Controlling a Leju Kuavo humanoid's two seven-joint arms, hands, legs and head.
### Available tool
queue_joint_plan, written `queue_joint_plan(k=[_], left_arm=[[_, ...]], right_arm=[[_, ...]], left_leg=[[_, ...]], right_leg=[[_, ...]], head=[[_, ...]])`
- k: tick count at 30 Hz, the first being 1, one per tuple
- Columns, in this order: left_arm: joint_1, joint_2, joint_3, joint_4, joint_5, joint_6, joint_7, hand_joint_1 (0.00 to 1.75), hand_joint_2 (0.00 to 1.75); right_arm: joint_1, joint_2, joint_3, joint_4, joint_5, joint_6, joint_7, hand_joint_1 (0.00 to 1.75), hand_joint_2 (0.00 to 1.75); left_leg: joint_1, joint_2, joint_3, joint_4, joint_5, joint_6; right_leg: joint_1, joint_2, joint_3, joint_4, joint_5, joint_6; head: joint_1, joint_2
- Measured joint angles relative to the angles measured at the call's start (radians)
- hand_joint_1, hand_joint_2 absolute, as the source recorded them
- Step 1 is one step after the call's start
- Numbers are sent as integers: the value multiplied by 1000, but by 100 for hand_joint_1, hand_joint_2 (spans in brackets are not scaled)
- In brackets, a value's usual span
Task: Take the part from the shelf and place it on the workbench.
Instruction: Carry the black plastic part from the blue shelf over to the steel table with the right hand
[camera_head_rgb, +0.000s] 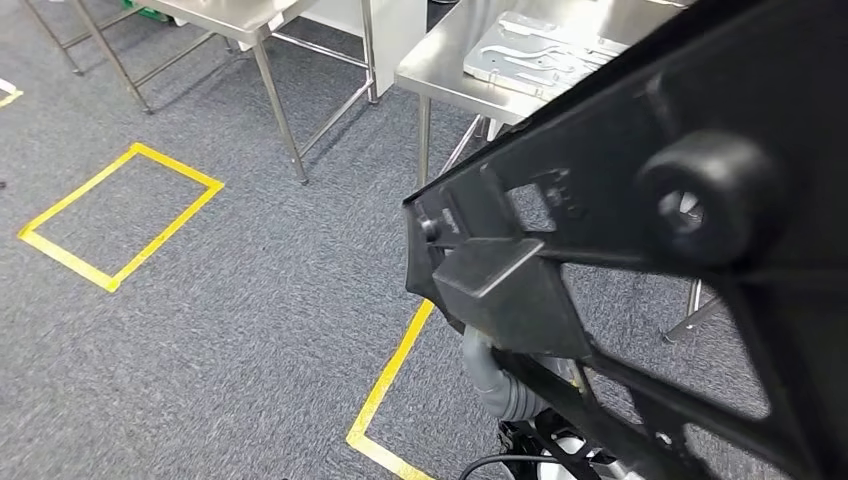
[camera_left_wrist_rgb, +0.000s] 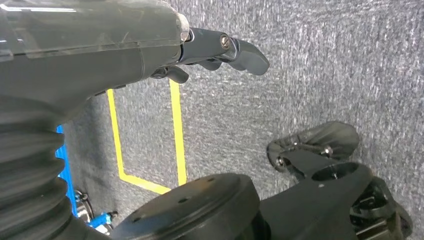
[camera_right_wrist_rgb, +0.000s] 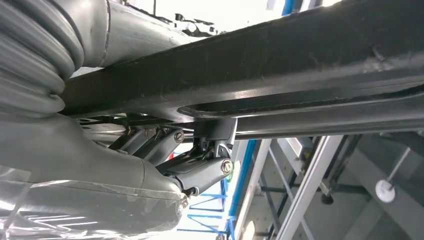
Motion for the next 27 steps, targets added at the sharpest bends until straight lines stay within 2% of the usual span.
queue_joint_plan(k=[1,2,3,5,7,8,9,11,13,15,16,17,18,19,20,21,22,24,26,27], left_arm=[[1,0,0,0,0,0,0,0,175],[1,0,-1,0,0,1,0,0,175],[2,0,-1,0,1,1,0,0,175],[4,0,-2,0,1,2,0,0,175],[5,0,-2,0,3,2,1,0,175],[6,0,-3,0,3,2,2,0,175],[7,0,-3,0,4,2,2,0,175],[7,1,-3,0,6,2,4,0,175],[5,2,-4,0,8,1,4,0,175],[6,2,-6,0,9,1,4,0,175],[6,2,-7,0,10,1,3,0,175],[5,3,-8,0,10,0,2,0,175],[5,3,-8,0,10,0,1,0,175],[4,3,-9,0,10,-1,0,0,175],[4,4,-10,0,10,-1,0,0,175],[6,4,-10,0,10,-1,0,0,175],[7,5,-11,0,10,-1,0,0,175],[8,5,-11,0,11,-1,-1,0,175],[6,4,-11,0,15,-1,-2,0,175],[5,2,-11,0,17,-1,-2,0,175]], right_arm=[[1,0,0,0,0,2,0,169,175],[1,0,0,0,0,3,0,169,175],[1,0,0,0,0,5,0,169,175],[1,0,0,0,1,6,0,169,175],[1,0,0,0,2,6,0,169,175],[1,0,0,-1,3,7,0,169,175],[1,0,0,-1,4,7,0,169,175],[0,2,0,-4,5,7,1,169,175],[-3,6,1,-8,6,7,2,169,175],[-5,8,1,-10,7,7,6,169,175],[-4,9,1,-11,8,7,8,169,175],[-4,9,1,-11,8,7,10,169,175],[-3,9,1,-11,8,7,11,169,175],[-3,9,1,-11,8,7,11,169,175],[-3,9,1,-11,9,6,11,169,175],[-3,9,1,-11,10,6,11,169,175],[-3,9,1,-11,12,5,11,169,175],[1,9,1,-11,15,5,11,169,175],[5,9,1,-13,19,5,10,169,175],[5,9,1,-13,20,6,10,169,175]], left_leg=[[0,3,9,-1,-8,-1],[1,7,20,-1,-17,-2],[1,10,33,-1,-27,-3],[2,18,62,-2,-49,-9],[-1,27,81,-3,-68,-19],[-3,33,87,-2,-73,-26],[-5,38,93,0,-76,-33],[-5,42,100,10,-87,-43],[-3,30,75,68,-124,-47],[-2,16,8,189,-182,-50],[-2,14,-29,243,-201,-51],[-2,12,-54,271,-202,-52],[-2,11,-62,262,-180,-51],[-2,9,-53,218,-140,-49],[-2,1,-35,154,-93,-46],[-3,-11,-18,95,-63,-41],[-4,-23,-8,54,-52,-37],[-7,-34,-7,30,-49,-27],[-3,-24,-3,23,-25,-14],[0,-17,0,18,-20,-9]], right_leg=[[-3,-2,-38,39,-9,4],[-6,-4,-64,50,-2,7],[-8,-7,-73,30,24,7],[-6,-24,-56,-79,125,2],[6,-53,-43,-164,180,-11],[11,-60,-45,-178,184,-19],[14,-58,-47,-181,178,-26],[10,-41,-36,-191,183,-38],[6,-27,-23,-198,181,-47],[6,-14,-19,-200,176,-53],[7,-6,-18,-199,175,-55],[8,2,-16,-199,173,-56],[9,11,-14,-199,172,-55],[10,20,-10,-198,171,-54],[10,29,-6,-198,170,-52],[10,38,-5,-196,170,-49],[10,46,-6,-195,170,-45],[9,59,-11,-194,173,-33],[11,62,-14,-192,172,-20],[12,51,-19,-181,162,-14]], head=[[0,0],[0,0],[0,0],[0,0],[0,0],[0,0],[0,0],[0,0],[-2,0],[-5,0],[-6,0],[-6,0],[-6,0],[-6,0],[-6,0],[-5,0],[-6,0],[-5,0],[-5,0],[-2,0]])
